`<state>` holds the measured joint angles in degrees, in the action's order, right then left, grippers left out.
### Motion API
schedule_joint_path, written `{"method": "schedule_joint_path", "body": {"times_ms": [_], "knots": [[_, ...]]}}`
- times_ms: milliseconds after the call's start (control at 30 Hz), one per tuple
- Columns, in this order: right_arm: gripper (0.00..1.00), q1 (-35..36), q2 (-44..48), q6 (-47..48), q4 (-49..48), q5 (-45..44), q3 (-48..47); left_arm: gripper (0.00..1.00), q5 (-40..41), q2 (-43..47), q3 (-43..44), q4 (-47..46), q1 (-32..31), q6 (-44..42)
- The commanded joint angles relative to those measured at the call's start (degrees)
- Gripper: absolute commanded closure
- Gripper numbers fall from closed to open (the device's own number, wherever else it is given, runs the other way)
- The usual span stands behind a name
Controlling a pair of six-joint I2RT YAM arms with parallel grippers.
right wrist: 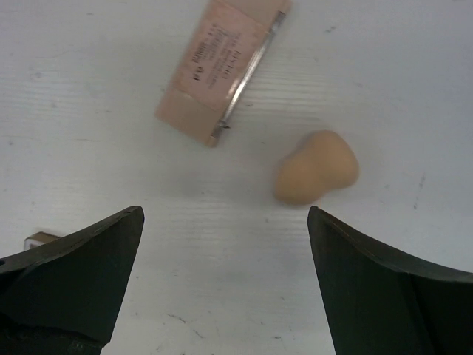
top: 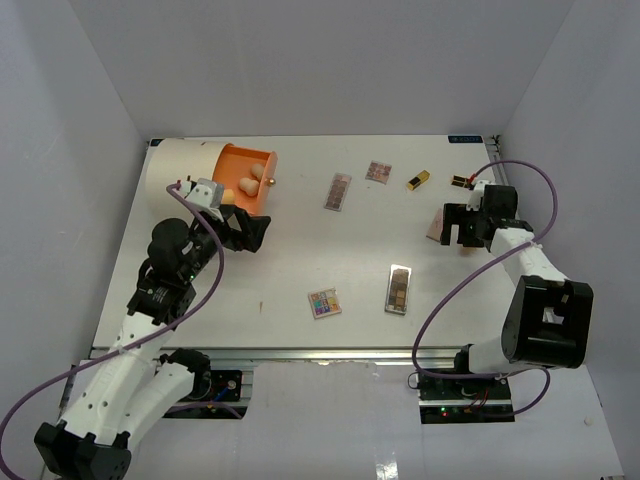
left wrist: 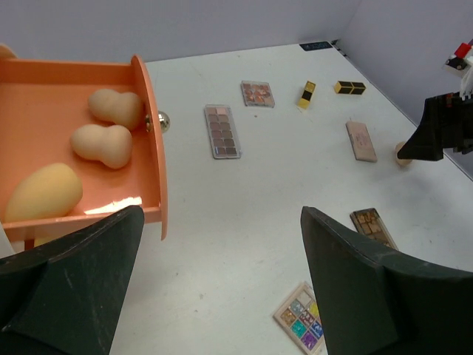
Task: Organize the makeup
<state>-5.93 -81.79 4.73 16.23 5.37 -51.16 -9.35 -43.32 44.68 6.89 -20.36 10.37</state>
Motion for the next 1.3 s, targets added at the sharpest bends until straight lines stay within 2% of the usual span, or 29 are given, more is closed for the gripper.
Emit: {"method": "schedule_joint_path", "body": {"times_ms": [0,267,500,600,733,900,1033,1200,1267], "knots": [[0.02,0.05,0.59,-3.05,0.39,-13.68,-0.97,0.02,-2.07,3.99,-1.77,-3.89,0.23,0.62],[0.18,-0.06,-5.92,-4.38,-2.65,-18.22,-3.23,0.02,-0.84,7.66,-4.27,-3.44,0.23,-0.13],[0.35,-0.85,-9.49,-6.16,-5.34,-18.34,-4.06,0.02,0.47,12.47,-6.71,-3.46,0.23,-0.79],[0.37,-1.55,-11.32,-6.94,-5.88,-16.50,-5.01,0.02,0.38,12.47,-6.63,-3.55,0.23,-0.96],[0.49,-1.90,-12.65,-7.19,-7.19,-14.81,-5.36,0.02,0.20,12.57,-6.71,-3.46,0.23,-1.06],[0.54,-2.15,-13.96,-6.98,-7.53,-12.53,-5.57,0.02,-0.14,13.17,-6.93,-3.76,0.23,-1.23],[0.61,-2.27,-13.78,-6.33,-7.88,-11.08,-5.40,0.02,-0.15,13.28,-7.07,-3.83,0.23,-1.32],[0.80,-2.42,-11.65,-3.18,-8.41,-8.12,-5.05,0.02,0.09,13.72,-7.13,-3.88,0.23,-1.34],[0.83,-2.33,-10.42,-0.79,-8.41,-5.80,-4.79,0.02,0.13,13.82,-7.17,-3.90,0.23,-1.32]]}}
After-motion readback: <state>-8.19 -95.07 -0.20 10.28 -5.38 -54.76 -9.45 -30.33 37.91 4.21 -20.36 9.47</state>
